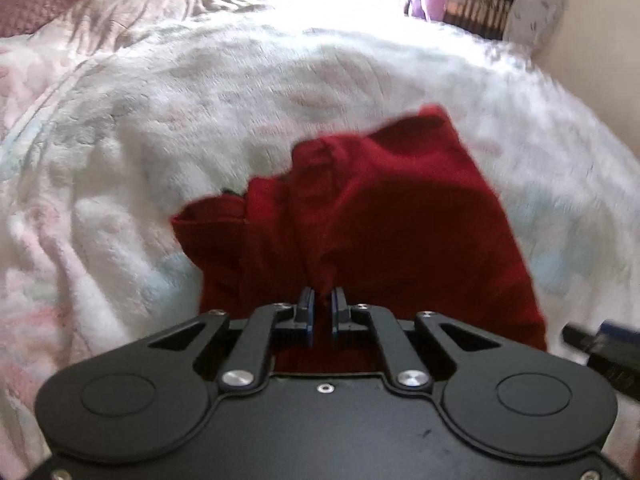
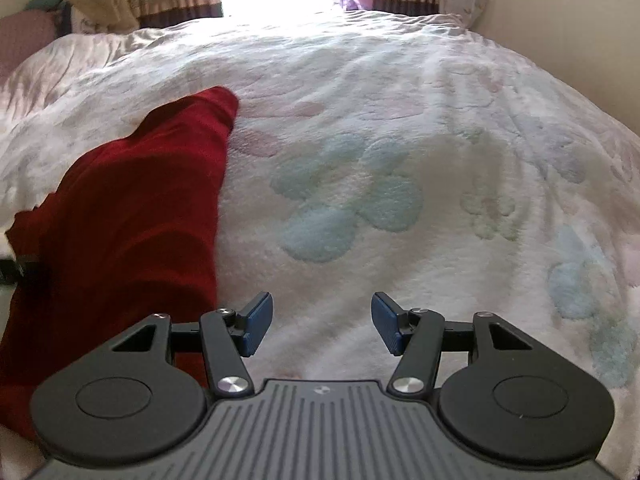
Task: Fold small clothes
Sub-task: 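Grasp the other shirt side with the left tool and fold it over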
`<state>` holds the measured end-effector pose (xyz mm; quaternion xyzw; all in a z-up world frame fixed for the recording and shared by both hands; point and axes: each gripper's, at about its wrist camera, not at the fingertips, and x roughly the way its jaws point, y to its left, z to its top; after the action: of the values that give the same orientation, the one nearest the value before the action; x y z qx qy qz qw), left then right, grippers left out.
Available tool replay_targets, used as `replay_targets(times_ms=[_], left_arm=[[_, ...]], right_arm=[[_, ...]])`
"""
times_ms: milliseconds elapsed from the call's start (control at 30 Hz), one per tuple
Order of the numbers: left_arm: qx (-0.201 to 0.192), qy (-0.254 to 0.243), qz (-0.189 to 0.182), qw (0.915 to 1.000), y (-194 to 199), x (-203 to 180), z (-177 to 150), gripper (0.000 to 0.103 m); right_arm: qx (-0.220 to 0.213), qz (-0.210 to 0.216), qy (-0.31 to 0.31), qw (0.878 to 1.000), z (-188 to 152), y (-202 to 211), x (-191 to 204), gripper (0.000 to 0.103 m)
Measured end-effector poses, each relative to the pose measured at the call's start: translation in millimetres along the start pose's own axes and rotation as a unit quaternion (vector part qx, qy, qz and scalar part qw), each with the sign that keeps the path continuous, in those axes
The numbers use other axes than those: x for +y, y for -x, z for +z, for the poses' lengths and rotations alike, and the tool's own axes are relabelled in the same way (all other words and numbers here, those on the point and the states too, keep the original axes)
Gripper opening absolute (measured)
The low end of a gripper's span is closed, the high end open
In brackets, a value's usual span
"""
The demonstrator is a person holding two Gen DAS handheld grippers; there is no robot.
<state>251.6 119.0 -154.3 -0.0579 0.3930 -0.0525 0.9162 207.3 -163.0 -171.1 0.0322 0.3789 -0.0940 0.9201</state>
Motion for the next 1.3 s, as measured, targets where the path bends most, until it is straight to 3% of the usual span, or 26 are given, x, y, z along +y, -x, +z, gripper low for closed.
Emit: replay_targets(times_ms=[100, 233, 333, 433, 467, 533, 633, 700, 767, 800, 867, 967, 1033, 1100, 1300], left_arm=[[-0.035, 0.019, 0.005, 0.9992, 26, 8, 5, 0.005], [-0.065, 0.014, 0.052, 0.9964, 46, 14, 2, 0.003], [-0.015, 0.027, 0.087, 0.9957, 21, 27, -6, 0.0], [0.07, 0.048, 0.14, 0.9865, -25, 48, -23, 0.0], [0.086, 0.076, 0.131, 0.9847, -33, 59, -28, 0.0], [0.077, 0.107, 0.114, 0.9847, -27, 68, -25, 0.001], [0.023, 0.105, 0.084, 0.9906, 2, 63, -13, 0.006], [-0.016, 0.091, 0.056, 0.9941, 18, 54, -7, 0.027], [-0.036, 0.074, 0.022, 0.9964, 24, 46, -4, 0.03], [-0.036, 0.064, 0.006, 0.9973, 21, 42, -4, 0.036], [-0.025, 0.052, -0.009, 0.9983, 7, 34, -1, 0.038], [0.003, 0.026, 0.012, 0.9996, -18, 24, -2, 0.041], [0.008, 0.023, 0.015, 0.9996, -26, 21, -5, 0.034], [0.004, 0.029, -0.002, 0.9996, -22, 24, -10, 0.007], [-0.069, 0.033, 0.011, 0.997, 24, 22, -2, 0.006]], right_arm=[[0.002, 0.0, 0.007, 1.0, -1, 1, 2, 0.067], [-0.001, 0.001, 0.002, 1.0, 2, 2, 2, 0.067], [0.006, 0.003, -0.001, 1.0, 1, 0, 3, 0.067], [0.016, 0.004, 0.004, 1.0, -2, -6, 6, 0.067], [0.017, 0.003, 0.006, 1.0, -3, -7, 8, 0.067], [0.013, 0.0, 0.012, 1.0, -4, -5, 11, 0.067], [-0.006, 0.002, 0.016, 1.0, -3, 2, 13, 0.067], [-0.01, 0.003, 0.017, 1.0, -2, 4, 14, 0.067], [-0.006, 0.003, 0.017, 1.0, -3, 2, 14, 0.067], [-0.003, 0.003, 0.018, 1.0, -4, 0, 15, 0.067], [0.002, 0.003, 0.02, 1.0, -5, -2, 16, 0.067], [0.003, 0.005, 0.022, 1.0, -6, -2, 18, 0.067], [0.002, 0.007, 0.024, 1.0, -6, -1, 19, 0.067], [0.001, 0.008, 0.026, 1.0, -7, 0, 20, 0.067], [-0.003, 0.011, 0.018, 1.0, -5, 3, 16, 0.067]])
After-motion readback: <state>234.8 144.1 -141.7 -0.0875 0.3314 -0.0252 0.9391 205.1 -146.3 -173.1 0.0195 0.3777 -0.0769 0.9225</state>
